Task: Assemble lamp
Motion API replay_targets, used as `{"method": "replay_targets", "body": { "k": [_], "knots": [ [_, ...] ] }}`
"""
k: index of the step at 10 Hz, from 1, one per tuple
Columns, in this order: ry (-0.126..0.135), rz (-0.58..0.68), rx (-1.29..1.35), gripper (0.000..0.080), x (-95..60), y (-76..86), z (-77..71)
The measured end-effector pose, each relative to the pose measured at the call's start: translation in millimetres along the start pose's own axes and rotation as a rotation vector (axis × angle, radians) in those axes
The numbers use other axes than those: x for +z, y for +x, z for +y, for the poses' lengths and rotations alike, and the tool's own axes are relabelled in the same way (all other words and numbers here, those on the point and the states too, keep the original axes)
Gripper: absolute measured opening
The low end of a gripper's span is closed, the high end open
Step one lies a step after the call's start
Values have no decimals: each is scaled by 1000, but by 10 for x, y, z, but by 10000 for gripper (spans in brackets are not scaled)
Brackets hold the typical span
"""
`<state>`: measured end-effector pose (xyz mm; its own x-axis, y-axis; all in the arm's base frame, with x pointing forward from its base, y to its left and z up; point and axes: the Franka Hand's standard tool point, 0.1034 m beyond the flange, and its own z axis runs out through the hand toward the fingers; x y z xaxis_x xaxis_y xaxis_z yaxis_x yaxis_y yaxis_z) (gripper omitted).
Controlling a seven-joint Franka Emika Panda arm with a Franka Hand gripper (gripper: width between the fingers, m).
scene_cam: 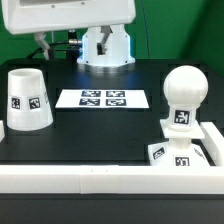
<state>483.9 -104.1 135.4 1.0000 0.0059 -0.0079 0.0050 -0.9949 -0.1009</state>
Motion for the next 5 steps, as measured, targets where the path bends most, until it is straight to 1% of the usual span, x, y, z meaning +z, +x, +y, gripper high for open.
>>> {"method": "replay_targets", "body": {
  "k": [1,2,5],
  "knots": [
    [-6,6,11,699,1,-20,106],
    [-5,5,7,699,5,-15,78],
    [-5,3,6,699,13,-16,72]
  ]
}}
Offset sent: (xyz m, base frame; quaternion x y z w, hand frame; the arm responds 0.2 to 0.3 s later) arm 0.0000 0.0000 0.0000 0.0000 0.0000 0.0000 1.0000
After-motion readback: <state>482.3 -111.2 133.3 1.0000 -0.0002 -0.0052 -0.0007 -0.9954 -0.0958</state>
